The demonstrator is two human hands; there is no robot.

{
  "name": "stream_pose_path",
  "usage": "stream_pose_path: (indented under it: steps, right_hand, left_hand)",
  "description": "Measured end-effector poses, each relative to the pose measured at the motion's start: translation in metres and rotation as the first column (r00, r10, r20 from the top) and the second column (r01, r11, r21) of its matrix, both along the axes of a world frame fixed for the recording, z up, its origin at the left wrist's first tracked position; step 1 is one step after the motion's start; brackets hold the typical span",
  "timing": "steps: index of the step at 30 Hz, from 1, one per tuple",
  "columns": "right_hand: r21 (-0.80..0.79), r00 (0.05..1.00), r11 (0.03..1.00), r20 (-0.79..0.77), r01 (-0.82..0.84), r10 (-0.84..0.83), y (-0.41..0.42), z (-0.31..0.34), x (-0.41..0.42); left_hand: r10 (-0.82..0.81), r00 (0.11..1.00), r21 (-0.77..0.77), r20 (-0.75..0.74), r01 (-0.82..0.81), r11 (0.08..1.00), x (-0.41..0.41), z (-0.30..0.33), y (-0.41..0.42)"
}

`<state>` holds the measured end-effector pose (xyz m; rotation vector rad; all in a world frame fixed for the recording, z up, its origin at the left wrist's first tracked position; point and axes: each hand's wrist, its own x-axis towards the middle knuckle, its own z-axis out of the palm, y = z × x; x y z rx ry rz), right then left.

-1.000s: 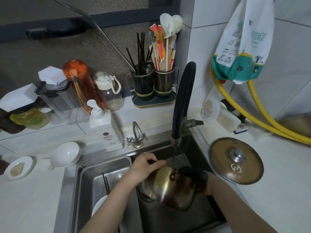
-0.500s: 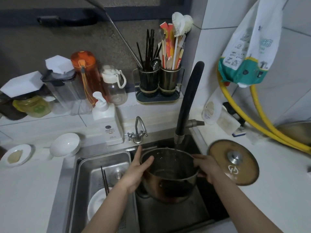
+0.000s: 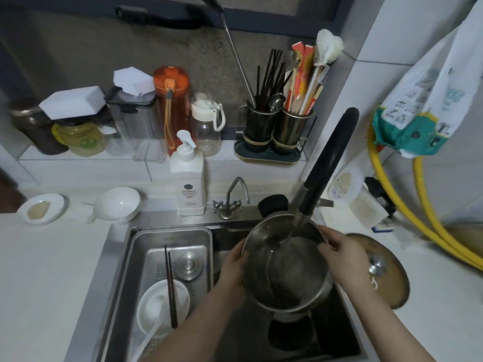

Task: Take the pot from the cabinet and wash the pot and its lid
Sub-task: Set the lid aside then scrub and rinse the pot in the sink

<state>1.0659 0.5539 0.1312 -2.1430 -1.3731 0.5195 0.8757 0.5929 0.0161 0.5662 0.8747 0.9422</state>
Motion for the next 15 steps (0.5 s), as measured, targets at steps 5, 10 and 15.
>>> stream_pose_path:
  steps: [5,10,15]
  right_hand:
    - [-0.002,0.985,1.000,0.172,0.004,-0.003,-0.007,0.020,-0.003]
    - [0.009,0.976,1.000,0.215,-0.026,0.023,-0.011,0.038,-0.008]
    - [0.042,0.990,0.998,0.131,-0.049,0.043,-0.016,0.047,-0.007]
  left_hand:
    - [-0.029,1.000,-0.064,-0.005,0.028,0.998,0.022,-0.020,-0.002]
    - [-0.062,0.996,-0.158,-0.057,0.052,0.986,0.050,-0.027,-0.005]
    - [-0.125,0.985,-0.133,-0.115,0.110,0.985,0.067,-0.033,-0.004]
